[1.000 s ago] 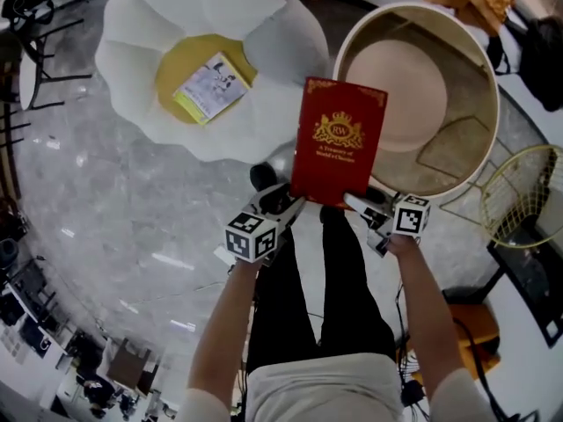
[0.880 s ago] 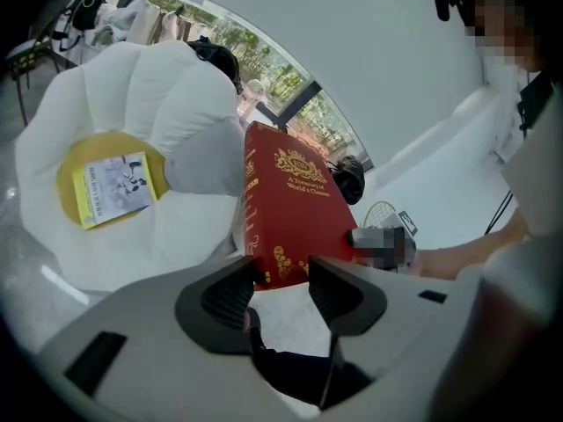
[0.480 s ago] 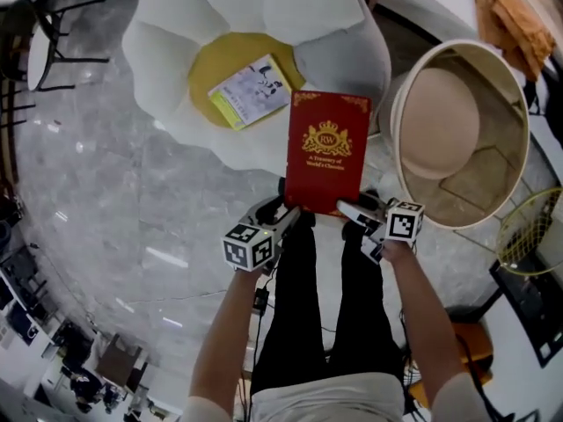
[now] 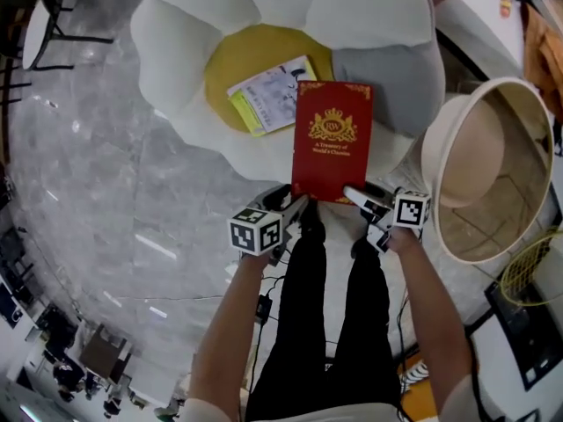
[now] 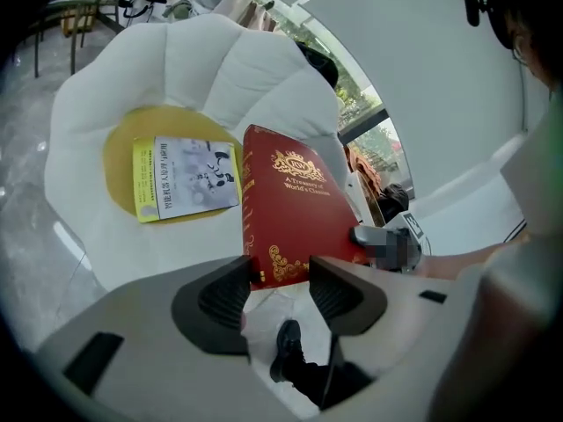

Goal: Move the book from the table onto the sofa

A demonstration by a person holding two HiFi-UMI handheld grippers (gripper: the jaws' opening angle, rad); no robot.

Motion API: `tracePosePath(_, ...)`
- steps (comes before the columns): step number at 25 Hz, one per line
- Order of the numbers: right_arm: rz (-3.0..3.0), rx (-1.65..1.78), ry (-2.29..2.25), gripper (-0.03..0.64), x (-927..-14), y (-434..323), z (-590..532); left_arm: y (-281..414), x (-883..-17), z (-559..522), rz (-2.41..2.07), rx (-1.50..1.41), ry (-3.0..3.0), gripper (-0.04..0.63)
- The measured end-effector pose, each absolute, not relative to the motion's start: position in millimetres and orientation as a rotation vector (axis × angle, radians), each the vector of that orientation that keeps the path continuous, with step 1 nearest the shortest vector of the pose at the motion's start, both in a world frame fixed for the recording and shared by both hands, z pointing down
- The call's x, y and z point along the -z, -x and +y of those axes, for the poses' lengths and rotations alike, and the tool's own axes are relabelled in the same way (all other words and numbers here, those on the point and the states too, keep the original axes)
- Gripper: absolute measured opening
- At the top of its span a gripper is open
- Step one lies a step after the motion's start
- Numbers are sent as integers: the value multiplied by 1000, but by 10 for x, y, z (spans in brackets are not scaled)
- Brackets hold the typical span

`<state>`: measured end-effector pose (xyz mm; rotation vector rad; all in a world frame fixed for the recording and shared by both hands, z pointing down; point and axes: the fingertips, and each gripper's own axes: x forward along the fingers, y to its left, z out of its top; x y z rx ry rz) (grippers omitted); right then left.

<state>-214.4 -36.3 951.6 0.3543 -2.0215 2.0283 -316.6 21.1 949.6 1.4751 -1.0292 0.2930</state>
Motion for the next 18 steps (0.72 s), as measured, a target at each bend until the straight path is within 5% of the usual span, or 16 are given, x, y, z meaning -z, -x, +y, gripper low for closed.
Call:
tracePosePath(12, -1674, -2162, -791, 284, -10181, 2163, -820, 3305, -9948, -52, -1051, -176, -1346, 198)
tracePosePath(18, -1785, -1803, -828, 359, -9943, 2224, -854, 3268, -9832, -114, -1056, -167, -1356, 190)
